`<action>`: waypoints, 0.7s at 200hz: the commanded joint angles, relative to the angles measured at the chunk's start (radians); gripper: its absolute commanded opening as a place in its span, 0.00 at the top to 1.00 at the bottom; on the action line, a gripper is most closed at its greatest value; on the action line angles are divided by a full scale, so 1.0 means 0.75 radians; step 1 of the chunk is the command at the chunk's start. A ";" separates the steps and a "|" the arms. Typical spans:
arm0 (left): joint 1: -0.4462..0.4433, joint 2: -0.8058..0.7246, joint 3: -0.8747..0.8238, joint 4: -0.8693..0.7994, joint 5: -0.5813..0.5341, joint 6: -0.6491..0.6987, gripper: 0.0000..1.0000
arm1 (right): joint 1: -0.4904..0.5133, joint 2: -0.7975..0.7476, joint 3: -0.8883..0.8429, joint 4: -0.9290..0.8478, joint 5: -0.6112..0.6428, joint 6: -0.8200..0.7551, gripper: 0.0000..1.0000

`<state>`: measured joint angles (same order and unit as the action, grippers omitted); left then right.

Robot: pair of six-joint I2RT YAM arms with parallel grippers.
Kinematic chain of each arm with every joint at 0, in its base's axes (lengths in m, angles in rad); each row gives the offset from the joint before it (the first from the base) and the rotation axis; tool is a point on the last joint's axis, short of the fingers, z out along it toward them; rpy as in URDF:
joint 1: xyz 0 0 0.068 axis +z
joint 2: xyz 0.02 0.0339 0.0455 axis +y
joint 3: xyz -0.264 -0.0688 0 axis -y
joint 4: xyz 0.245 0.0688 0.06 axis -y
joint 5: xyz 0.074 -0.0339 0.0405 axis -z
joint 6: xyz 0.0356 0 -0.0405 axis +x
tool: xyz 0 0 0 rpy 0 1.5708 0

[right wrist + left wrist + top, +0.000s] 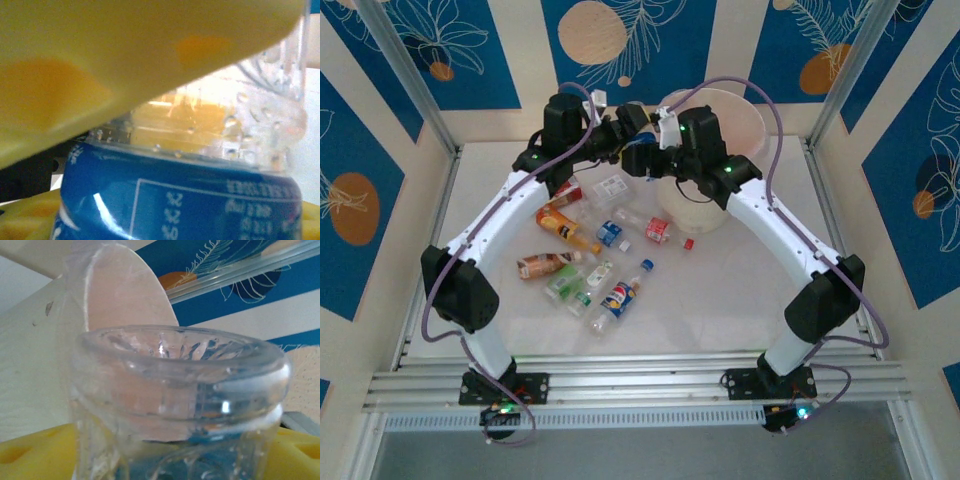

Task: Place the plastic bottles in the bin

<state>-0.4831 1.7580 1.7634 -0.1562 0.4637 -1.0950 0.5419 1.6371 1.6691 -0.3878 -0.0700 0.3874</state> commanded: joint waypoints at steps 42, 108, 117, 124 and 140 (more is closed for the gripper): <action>0.000 -0.127 0.094 -0.087 -0.119 0.152 0.00 | -0.031 -0.084 0.030 -0.052 0.122 -0.041 0.54; 0.014 -0.434 -0.124 -0.162 -0.478 0.339 0.00 | -0.126 -0.091 0.154 -0.208 0.305 -0.084 0.54; 0.014 -0.478 -0.180 -0.167 -0.526 0.347 0.01 | -0.140 -0.079 0.191 -0.243 0.343 -0.099 0.54; 0.014 -0.510 -0.230 -0.172 -0.564 0.349 0.01 | -0.152 -0.067 0.219 -0.267 0.374 -0.111 0.54; 0.013 -0.584 -0.350 -0.184 -0.640 0.353 0.00 | -0.181 -0.042 0.265 -0.296 0.434 -0.142 0.54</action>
<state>-0.4782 1.3651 1.6123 -0.2543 0.1226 -0.8749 0.4339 1.5936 1.7973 -0.5518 0.1532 0.3328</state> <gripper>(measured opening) 0.994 0.639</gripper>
